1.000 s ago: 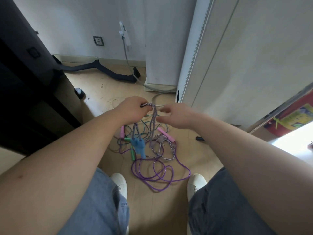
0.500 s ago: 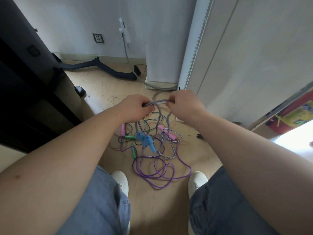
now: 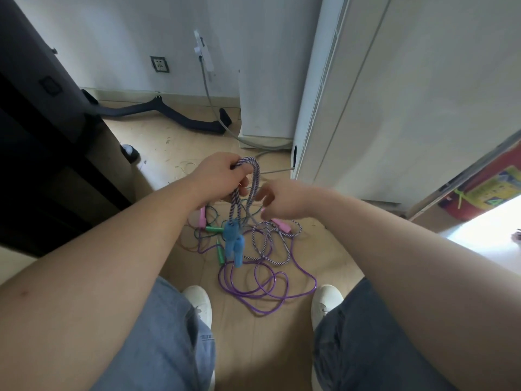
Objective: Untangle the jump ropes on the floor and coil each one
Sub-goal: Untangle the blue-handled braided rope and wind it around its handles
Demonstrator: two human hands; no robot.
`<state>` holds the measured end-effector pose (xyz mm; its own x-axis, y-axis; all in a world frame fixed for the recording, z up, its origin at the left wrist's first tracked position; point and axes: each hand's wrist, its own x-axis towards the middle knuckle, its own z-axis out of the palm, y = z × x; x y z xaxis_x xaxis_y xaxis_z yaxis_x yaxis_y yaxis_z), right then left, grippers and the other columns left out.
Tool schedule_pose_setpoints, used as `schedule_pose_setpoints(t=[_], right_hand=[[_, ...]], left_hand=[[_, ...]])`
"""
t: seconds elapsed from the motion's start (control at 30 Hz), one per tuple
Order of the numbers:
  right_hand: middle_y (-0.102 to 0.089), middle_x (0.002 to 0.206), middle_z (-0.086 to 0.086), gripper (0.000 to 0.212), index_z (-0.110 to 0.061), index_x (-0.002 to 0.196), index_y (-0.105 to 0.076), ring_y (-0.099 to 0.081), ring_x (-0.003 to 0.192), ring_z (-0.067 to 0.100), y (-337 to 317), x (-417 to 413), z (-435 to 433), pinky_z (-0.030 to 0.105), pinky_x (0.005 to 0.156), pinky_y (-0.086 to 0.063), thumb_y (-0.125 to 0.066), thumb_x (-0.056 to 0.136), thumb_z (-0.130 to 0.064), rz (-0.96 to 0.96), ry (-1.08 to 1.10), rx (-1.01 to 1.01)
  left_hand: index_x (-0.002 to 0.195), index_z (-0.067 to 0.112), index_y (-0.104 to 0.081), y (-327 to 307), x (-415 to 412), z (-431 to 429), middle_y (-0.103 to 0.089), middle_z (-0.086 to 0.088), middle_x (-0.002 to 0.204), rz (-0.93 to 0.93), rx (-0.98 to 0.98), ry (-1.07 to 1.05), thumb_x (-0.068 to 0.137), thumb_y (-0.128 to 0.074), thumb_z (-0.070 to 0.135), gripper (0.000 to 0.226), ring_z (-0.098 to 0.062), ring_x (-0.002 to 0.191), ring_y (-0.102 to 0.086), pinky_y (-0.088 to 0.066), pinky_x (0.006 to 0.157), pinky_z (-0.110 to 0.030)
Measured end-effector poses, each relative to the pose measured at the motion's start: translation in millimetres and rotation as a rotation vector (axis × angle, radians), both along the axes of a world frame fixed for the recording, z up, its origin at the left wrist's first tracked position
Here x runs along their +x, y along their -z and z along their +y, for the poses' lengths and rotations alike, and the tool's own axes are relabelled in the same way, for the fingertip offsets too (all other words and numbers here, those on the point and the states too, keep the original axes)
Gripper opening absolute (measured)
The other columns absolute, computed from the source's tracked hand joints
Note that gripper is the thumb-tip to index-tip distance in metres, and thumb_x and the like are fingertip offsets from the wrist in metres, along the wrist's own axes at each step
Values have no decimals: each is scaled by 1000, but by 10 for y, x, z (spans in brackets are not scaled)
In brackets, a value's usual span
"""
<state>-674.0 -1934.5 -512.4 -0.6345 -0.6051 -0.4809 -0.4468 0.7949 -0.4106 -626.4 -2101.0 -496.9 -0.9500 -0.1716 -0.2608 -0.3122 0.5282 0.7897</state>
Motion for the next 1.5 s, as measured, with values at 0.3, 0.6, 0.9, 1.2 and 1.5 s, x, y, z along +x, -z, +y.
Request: schedule_pose_setpoints(t=[0.3, 0.6, 0.9, 1.2, 1.5], right_hand=[[-72, 90, -8, 40, -31, 91, -66, -69, 87, 15, 163, 72, 8, 40, 88, -56, -63, 79, -69, -143, -4, -151], [-63, 76, -7, 38, -24, 83, -64, -59, 69, 10, 35, 61, 64, 27, 66, -49, -74, 79, -61, -94, -16, -72], [-73, 92, 4, 18, -18, 97, -65, -69, 83, 20, 80, -44, 195, 37, 77, -58, -71, 84, -29, -142, 46, -53], [-72, 90, 9, 25, -17, 102, -59, -75, 86, 29, 118, -65, 296, 47, 72, -64, -61, 95, -41, -302, 156, -84], [-72, 93, 14, 27, -13, 100, -55, -75, 79, 29, 5, -16, 116, 42, 67, -63, -55, 100, -39, -172, 134, -239]], left_hand=[[99, 10, -63, -153, -8, 96, -66, -3, 73, 25, 498, -243, 105, -49, 25, 21, -14, 66, -67, -59, 58, -27], [94, 11, -65, -157, -43, 39, -71, -2, 76, 76, 753, -332, 104, -52, 26, 22, -17, 77, -70, -59, 86, -41], [105, 7, -61, -129, -114, -180, -73, -3, 72, 196, 930, -614, 103, -54, 21, 16, -15, 71, -74, -62, 68, -33], [108, 7, -61, -20, -130, -294, -71, -6, 85, 79, 894, -655, 101, -58, 23, 17, -16, 76, -74, -62, 68, -33], [108, 7, -66, -38, -60, 30, -73, -9, 109, -194, 820, -352, 100, -59, 27, 22, -23, 89, -69, -62, 77, -40]])
